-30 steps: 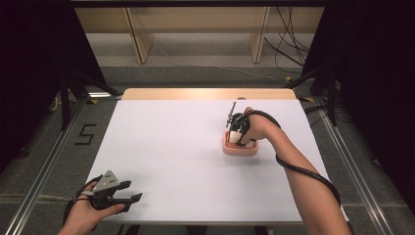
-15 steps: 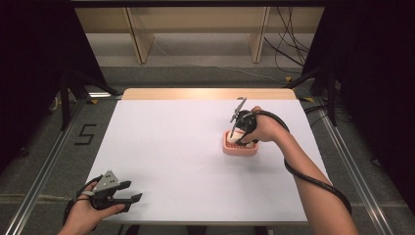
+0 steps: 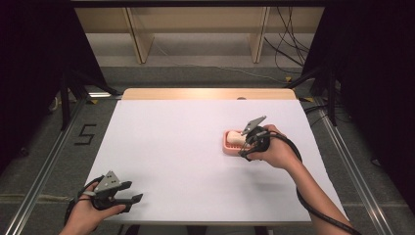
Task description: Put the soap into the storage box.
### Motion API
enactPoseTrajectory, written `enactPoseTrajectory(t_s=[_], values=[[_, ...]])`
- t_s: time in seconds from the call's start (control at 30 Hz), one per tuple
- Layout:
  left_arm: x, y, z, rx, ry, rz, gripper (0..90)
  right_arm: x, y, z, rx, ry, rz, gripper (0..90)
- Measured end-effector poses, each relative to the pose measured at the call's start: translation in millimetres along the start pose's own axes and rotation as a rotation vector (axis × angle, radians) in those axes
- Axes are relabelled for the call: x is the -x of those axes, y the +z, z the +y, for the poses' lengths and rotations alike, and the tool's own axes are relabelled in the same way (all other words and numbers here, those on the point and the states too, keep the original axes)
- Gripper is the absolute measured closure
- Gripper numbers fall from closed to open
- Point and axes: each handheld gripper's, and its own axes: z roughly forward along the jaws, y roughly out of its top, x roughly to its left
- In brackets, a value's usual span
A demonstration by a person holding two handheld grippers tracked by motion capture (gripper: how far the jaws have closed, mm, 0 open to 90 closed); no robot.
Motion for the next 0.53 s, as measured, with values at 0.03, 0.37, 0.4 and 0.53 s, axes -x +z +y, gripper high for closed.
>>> enactPoseTrajectory(t_s=[0.03,0.37,0.4,0.53], values=[[-0.8,-0.2,0.2,-0.004,0.011,0.001,36.0,-2.1,0.1,-3.6,0.001,0.001,0.003,37.3],[2.1,0.7,-0.3,-0.004,-0.034,-0.005,36.0,-29.5,2.0,-42.7,0.108,0.153,-0.026,37.7],[2.0,0.0,-0.1,-0.005,-0.026,-0.014,36.0,-29.8,3.7,-46.9,0.111,0.150,-0.030,37.3],[1.6,0.2,0.4,0.004,-0.010,-0.016,36.0,-28.9,5.9,-54.6,0.124,0.180,-0.049,36.8]])
